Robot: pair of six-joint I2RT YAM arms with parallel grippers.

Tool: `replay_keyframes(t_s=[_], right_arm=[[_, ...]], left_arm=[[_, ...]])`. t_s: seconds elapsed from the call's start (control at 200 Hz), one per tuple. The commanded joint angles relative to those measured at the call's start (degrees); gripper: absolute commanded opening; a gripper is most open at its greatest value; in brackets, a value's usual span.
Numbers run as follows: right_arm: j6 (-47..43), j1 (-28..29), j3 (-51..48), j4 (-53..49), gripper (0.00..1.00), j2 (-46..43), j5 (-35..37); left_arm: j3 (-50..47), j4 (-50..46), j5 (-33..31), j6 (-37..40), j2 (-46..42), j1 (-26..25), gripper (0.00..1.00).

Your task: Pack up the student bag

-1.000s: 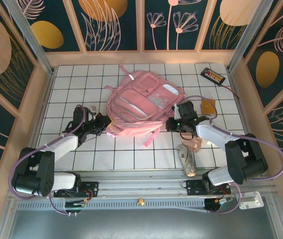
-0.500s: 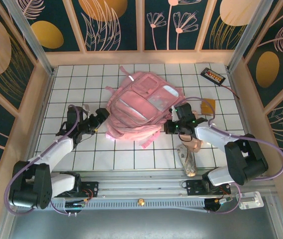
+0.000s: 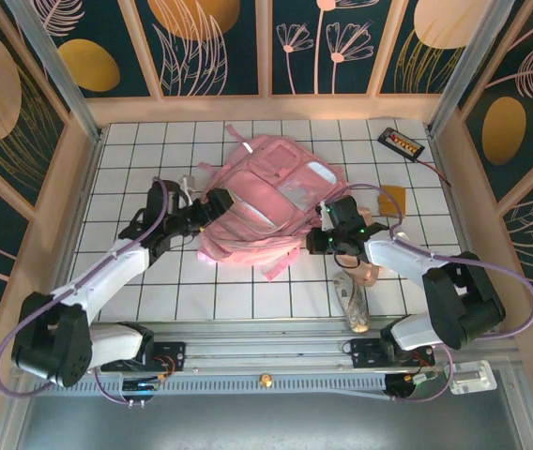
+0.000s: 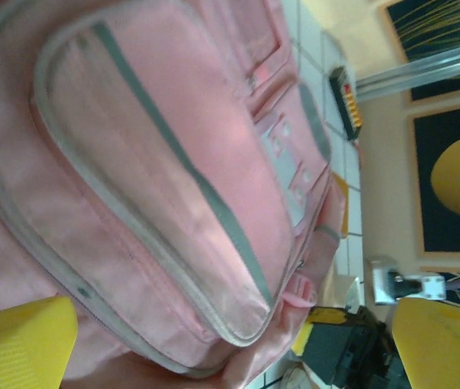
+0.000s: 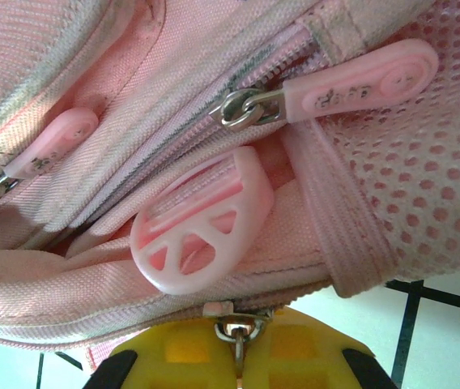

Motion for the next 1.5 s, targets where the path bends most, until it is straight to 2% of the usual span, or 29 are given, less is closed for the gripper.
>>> replay_keyframes(t_s=[0.0,0.38,0.59,0.711,0.886,0.941,1.001,1.156,1.191,1.231,1.316,1.356,1.396,1.496], right_arm=[[0.3,0.7,-0.5,1.5,0.0,-2.6,-0.7],[1.2,1.8,-0.9,3.8,0.0,-1.3,-1.4],[1.8,3.6,-1.3,5.4,0.0,0.4,-1.4],[2.6,4.6,-2.5,7.2,0.0,1.2,-1.7],[3.3,5.6,-2.6,8.6,0.0,2.0,-1.9],[3.3,5.9,-2.4,8.9,0.0,2.2,-2.0],[3.2,6.2,-1.9,8.9,0.0,2.7,-2.0],[2.7,6.1,-2.1,7.6,0.0,1.8,-0.5],[2.3,5.8,-2.2,6.6,0.06,0.7,0.2],[2.0,5.1,-2.4,5.1,0.18,-1.2,1.0],[1.2,3.0,-3.1,2.1,0.61,-7.4,2.6],[0.9,2.7,-3.6,0.8,0.75,-10.7,3.2],[0.5,0.2,-4.0,0.1,0.83,-14.1,3.4],[-1.7,-3.4,-4.6,0.6,0.92,-20.6,3.1]], left_arm=[[1.1,2.9,0.1,-2.6,2.8,-1.8,0.99],[1.8,5.3,-1.1,-6.7,10.1,-6.8,0.93],[0.4,11.5,-1.2,-11.7,13.3,-7.0,0.83],[2.7,11.8,-0.8,-12.8,15.7,-6.9,0.76],[5.2,10.1,0.3,-12.8,19.7,-7.0,0.72],[5.2,10.2,0.7,-12.8,21.0,-7.0,0.66],[5.4,10.4,1.0,-12.8,22.3,-7.0,0.55],[3.6,15.1,2.3,-15.1,23.9,-7.0,0.1],[3.2,16.1,2.6,-15.7,23.8,-6.9,0.01],[2.8,17.3,3.0,-16.2,23.3,-6.9,0.0],[1.7,21.3,4.7,-18.4,21.2,-6.9,0.0],[1.2,23.3,5.3,-19.8,19.8,-6.9,0.0],[0.8,24.9,5.5,-21.0,18.2,-6.9,0.0],[1.1,25.4,5.3,-22.2,15.0,-6.7,0.0]])
